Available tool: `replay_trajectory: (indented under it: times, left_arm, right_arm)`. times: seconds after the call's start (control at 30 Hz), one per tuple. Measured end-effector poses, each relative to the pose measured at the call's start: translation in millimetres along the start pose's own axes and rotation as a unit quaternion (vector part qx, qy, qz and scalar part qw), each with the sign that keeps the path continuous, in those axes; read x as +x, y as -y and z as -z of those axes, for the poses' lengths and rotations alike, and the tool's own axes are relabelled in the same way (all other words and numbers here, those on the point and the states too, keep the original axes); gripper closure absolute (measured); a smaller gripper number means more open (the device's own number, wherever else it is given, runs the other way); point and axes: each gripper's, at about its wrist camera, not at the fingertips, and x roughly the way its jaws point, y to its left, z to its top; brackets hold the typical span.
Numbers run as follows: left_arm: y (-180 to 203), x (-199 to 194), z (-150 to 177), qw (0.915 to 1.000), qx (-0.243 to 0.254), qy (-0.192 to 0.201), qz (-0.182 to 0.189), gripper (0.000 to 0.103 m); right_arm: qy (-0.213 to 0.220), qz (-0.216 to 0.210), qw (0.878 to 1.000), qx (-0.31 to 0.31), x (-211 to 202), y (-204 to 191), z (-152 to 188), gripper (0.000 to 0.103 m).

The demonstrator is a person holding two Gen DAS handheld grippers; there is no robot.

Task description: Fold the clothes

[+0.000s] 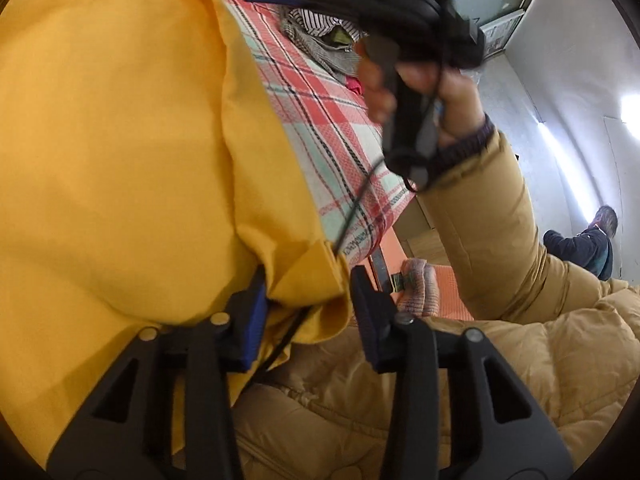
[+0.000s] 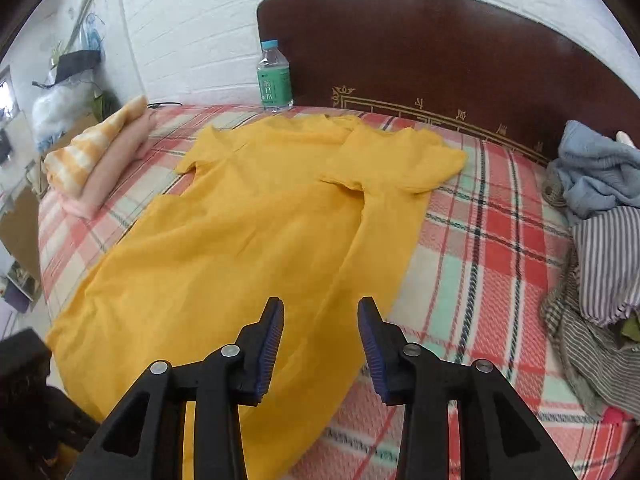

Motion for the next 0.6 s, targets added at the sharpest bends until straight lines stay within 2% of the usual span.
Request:
replay_trajectory:
  times: [0.07,0.1,0.17,0.3,0.4,0.5,0.6]
  left_arm:
    - [-2.2,-0.7,0.2,1.0,-0.004,0.002,0.003,0.07]
    - [-3.1,-0.9,0.9,1.0,-0.005,0.003,0.004,0.074]
    - [-3.4,-4.4,2.7,0.9999,-0.004,0.006,0.01,0.078]
    - [-2.7,-14.0,6.8,0.9996,0.002,0.014,0.024,0.079]
    - [-2.2,-21.2,9.8,0.9992,0.007,0.02,0.034,0.079]
    - [-2.8,-26.1,13.5,0.9991,0.012,0.021,0.035,0.079]
    - [-3.3,-28.9,17.9,0.9992,0.018,0.022,0.027,0.079]
  right_arm:
    - [-0.021,0.009,1.0,0.0,19.7,2.9,-8.2,0.066]
    - [-0.032,0.015,0.999,-0.005,28.5,2.9,-8.5,0.078]
    - [-0.043,0.007,0.999,-0.004,36.3,3.2,-8.3,0.096]
    - [-0.009,-0.027,1.0,0.014,19.4,3.8,-13.2,0.099]
    - [0.021,-0.068,0.997,0.04,4.9,6.8,-25.7,0.099]
    - [0.012,-0.071,0.997,0.036,17.2,1.9,-33.2,0.099]
    - [0.001,-0.072,0.996,0.047,25.7,4.8,-28.3,0.095]
